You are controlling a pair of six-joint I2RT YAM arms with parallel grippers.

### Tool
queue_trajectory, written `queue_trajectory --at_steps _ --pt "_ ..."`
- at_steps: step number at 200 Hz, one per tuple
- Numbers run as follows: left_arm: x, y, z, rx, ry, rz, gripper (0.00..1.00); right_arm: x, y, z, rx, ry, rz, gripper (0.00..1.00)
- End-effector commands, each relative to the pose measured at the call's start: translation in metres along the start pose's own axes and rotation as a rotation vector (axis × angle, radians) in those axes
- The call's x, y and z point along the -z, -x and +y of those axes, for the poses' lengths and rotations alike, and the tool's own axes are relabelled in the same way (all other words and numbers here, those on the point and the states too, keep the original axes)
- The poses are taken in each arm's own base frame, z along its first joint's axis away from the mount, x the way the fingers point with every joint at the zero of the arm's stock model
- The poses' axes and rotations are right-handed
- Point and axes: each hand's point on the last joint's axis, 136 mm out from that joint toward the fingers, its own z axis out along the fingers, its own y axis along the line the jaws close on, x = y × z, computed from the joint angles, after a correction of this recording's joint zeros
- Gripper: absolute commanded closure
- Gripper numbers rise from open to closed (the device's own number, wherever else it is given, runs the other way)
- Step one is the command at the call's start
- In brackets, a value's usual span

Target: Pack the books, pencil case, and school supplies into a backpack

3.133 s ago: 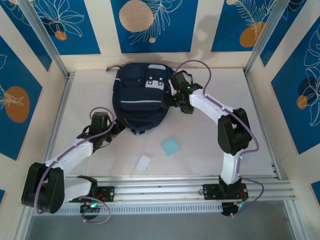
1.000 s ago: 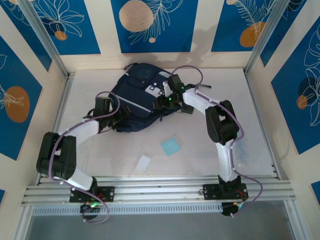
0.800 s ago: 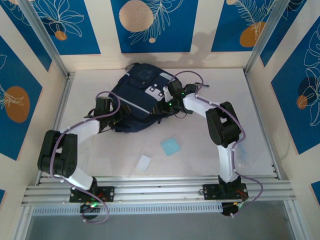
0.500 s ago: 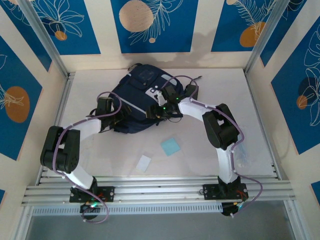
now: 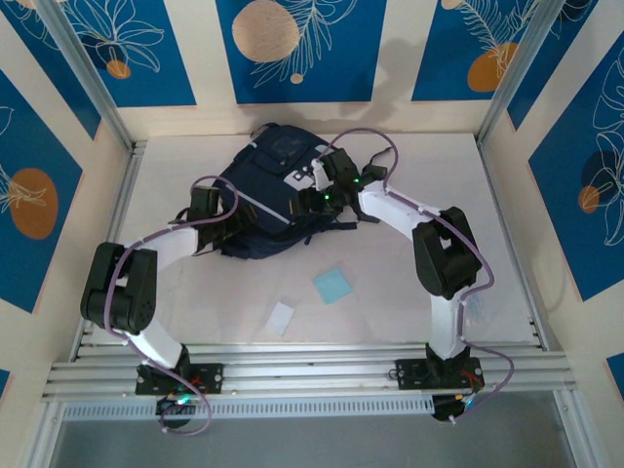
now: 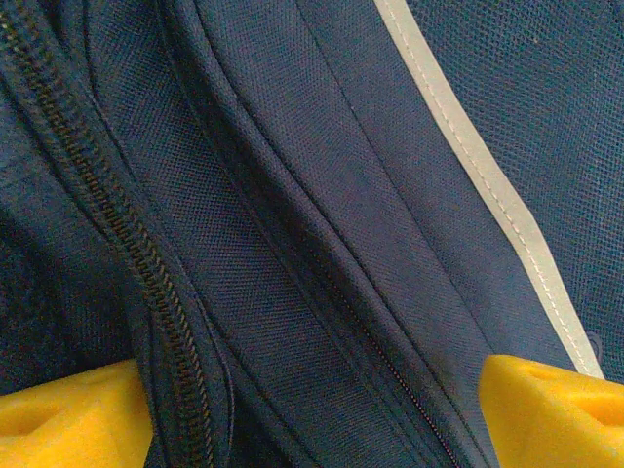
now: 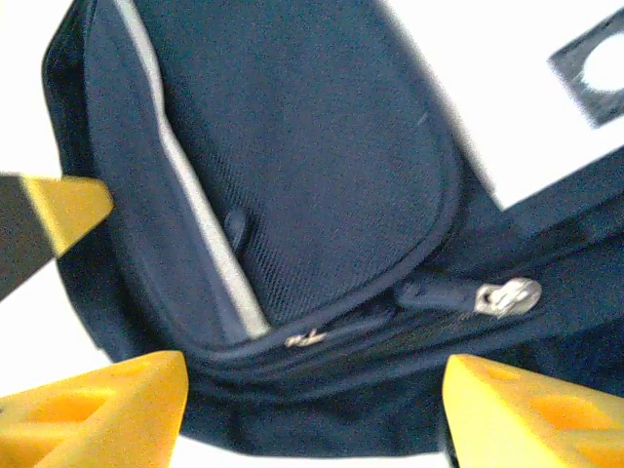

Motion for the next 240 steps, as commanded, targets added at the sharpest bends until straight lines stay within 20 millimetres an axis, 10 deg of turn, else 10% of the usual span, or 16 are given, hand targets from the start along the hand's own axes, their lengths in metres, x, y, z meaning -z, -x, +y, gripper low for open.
queue_trajectory --at_steps 1,52,117,171,240 --pt "-0.004 -0.004 0.009 -0.013 0.033 0.03 0.15 -0.016 0.009 -0.024 0.045 -0.078 0.001 0.3" --pt "-0.004 0.0 0.01 -0.016 0.039 0.024 0.15 -0.053 -0.014 -0.037 0.024 -0.059 0.088 0.29" --pt "-0.014 0.028 0.01 -0.042 0.058 -0.017 0.15 -0.066 -0.068 0.046 -0.024 0.241 0.197 0.29" --pt "-0.023 0.053 0.007 -0.081 0.07 -0.014 0.15 -0.059 -0.06 0.083 -0.058 0.404 0.182 0.29" --pt "0.034 0.08 -0.01 -0.178 0.099 -0.011 0.14 -0.071 -0.068 0.078 -0.042 0.442 0.202 0.3"
